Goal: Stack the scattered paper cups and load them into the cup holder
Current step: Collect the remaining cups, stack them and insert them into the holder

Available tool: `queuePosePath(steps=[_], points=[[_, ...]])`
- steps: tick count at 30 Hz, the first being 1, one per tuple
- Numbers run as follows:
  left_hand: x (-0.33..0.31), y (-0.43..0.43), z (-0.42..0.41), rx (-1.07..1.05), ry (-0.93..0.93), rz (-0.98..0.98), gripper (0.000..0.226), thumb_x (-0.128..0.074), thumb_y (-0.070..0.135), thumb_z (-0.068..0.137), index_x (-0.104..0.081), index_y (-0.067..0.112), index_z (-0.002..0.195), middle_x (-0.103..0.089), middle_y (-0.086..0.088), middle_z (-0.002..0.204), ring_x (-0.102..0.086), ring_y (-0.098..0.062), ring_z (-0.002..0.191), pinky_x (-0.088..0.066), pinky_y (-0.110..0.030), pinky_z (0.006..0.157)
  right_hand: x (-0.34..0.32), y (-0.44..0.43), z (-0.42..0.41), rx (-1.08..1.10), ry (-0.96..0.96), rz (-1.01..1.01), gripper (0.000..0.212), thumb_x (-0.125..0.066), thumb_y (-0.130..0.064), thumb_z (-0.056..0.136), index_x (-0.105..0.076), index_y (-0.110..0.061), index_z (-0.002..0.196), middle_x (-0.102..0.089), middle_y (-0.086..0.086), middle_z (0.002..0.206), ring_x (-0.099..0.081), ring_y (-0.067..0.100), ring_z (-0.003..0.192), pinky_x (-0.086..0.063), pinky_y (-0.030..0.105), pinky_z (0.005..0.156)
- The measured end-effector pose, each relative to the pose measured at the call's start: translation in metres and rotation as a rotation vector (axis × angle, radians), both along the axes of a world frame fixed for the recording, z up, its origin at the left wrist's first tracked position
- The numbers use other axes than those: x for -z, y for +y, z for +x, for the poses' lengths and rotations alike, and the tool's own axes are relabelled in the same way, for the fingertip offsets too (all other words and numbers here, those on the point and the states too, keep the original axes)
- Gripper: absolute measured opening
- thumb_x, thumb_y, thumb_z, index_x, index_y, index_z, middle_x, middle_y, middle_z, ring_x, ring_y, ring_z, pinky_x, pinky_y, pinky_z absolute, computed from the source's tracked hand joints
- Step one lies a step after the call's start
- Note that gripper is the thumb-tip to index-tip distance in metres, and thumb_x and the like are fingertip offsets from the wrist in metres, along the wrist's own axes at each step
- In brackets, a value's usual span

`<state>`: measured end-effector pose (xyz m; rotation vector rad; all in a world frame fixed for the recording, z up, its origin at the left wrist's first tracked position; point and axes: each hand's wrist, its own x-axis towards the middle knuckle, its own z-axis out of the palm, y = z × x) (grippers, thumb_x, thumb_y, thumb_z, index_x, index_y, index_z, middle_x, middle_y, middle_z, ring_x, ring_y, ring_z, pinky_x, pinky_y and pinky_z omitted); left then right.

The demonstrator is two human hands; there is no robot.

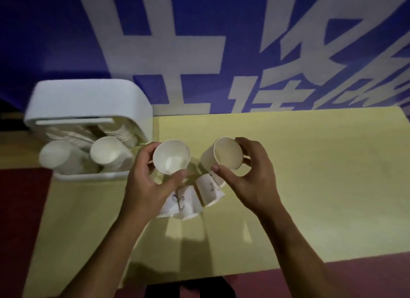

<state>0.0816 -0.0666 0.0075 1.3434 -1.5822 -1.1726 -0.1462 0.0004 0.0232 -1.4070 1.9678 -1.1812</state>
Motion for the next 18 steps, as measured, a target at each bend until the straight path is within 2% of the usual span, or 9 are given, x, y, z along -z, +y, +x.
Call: queuePosePath(steps=[2, 5, 8, 11, 15, 18], points=[[-0.005, -0.006, 0.040, -0.022, -0.024, -0.026, 0.068, -0.086, 0.044, 0.069, -0.053, 0.035, 0.129, -0.061, 0.019, 0.125, -0.059, -0.005, 0.116, -0.048, -0.016, 0.090, -0.005, -0.017, 0.042, -0.038, 0.013, -0.019, 0.070, -0.081, -0.061, 0.075, -0.057, -0.026, 0.130, -0.058, -0.013, 0.120, -0.058, 0.005, 0.111, -0.055, 0.025, 0.086], [-0.010, -0.015, 0.101, -0.036, -0.038, -0.054, 0.070, -0.091, 0.036, 0.074, -0.052, 0.030, 0.133, -0.061, 0.014, 0.129, -0.059, -0.010, 0.118, -0.051, -0.028, 0.092, -0.009, -0.042, 0.107, -0.096, 0.001, -0.034, 0.073, -0.079, -0.063, 0.076, -0.058, -0.023, 0.133, -0.057, -0.011, 0.121, -0.058, 0.005, 0.111, -0.056, 0.028, 0.086], [-0.011, -0.026, 0.148, -0.068, -0.042, -0.077, 0.073, -0.089, 0.044, 0.074, -0.051, 0.029, 0.135, -0.060, 0.014, 0.131, -0.060, -0.012, 0.120, -0.054, -0.033, 0.095, -0.012, -0.063, 0.161, -0.122, -0.013, -0.064, 0.071, -0.082, -0.055, 0.078, -0.057, -0.020, 0.135, -0.057, -0.012, 0.122, -0.058, 0.009, 0.114, -0.057, 0.036, 0.087], [-0.012, -0.035, 0.182, -0.079, -0.045, -0.091, 0.073, -0.083, 0.051, 0.074, -0.052, 0.027, 0.135, -0.061, 0.011, 0.132, -0.061, -0.016, 0.120, -0.054, -0.036, 0.095, -0.016, -0.079, 0.199, -0.116, -0.026, -0.126, 0.063, -0.088, -0.040, 0.079, -0.057, -0.022, 0.131, -0.058, -0.014, 0.121, -0.059, 0.012, 0.114, -0.057, 0.035, 0.086], [-0.013, -0.039, 0.215, -0.096, -0.044, -0.106, 0.067, -0.084, 0.042, 0.076, -0.053, 0.026, 0.134, -0.062, 0.014, 0.127, -0.062, -0.015, 0.117, -0.053, -0.032, 0.092, -0.022, -0.102, 0.234, -0.114, -0.013, -0.161, 0.063, -0.089, -0.033, 0.079, -0.059, -0.015, 0.131, -0.062, -0.007, 0.123, -0.061, 0.013, 0.114, -0.056, 0.034, 0.088], [-0.012, -0.039, 0.230, -0.117, -0.016, -0.091, 0.065, -0.081, 0.048, 0.075, -0.054, 0.029, 0.131, -0.062, 0.018, 0.124, -0.062, -0.014, 0.114, -0.052, -0.026, 0.090, -0.014, -0.118, 0.250, -0.137, 0.042, -0.130, 0.065, -0.088, -0.038, 0.079, -0.058, -0.015, 0.132, -0.062, -0.006, 0.124, -0.060, 0.012, 0.115, -0.055, 0.036, 0.091]])
